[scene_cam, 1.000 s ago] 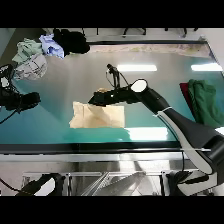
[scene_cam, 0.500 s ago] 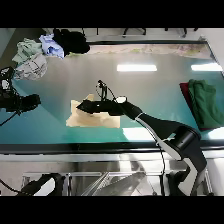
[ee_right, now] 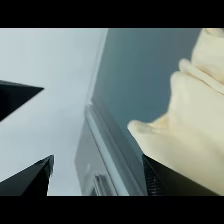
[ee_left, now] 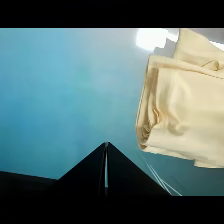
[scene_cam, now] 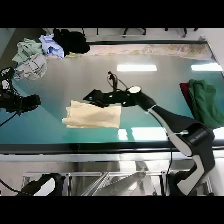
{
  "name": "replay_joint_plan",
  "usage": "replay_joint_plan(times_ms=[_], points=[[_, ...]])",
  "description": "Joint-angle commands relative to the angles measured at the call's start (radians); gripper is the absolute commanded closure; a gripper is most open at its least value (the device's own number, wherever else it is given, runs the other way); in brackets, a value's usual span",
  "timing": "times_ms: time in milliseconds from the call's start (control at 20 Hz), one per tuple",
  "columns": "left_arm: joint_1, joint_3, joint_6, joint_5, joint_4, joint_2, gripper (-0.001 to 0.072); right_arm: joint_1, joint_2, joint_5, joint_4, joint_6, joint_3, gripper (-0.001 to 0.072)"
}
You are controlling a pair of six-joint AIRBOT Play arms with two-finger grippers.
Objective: Fold the shirts.
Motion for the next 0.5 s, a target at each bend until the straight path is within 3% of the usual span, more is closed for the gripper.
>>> replay_joint_plan(times_ms=[0, 250, 450], points=[[0.001, 0.0, 0.002, -0.003, -0.052, 0.0, 0.0697, -0.136, 0.13, 0.171, -0.508, 0.277, -0.044, 0.0092], [0.001, 0.0, 0.004, -0.006, -0.153, 0.0, 0.0697, -0.313, 0.367, 0.138, -0.59, 0.28, -0.396, 0.009], [0.001, 0.0, 0.003, -0.04, -0.154, 0.0, 0.0697, -0.34, 0.293, -0.015, -0.575, 0.278, -0.467, 0.009]])
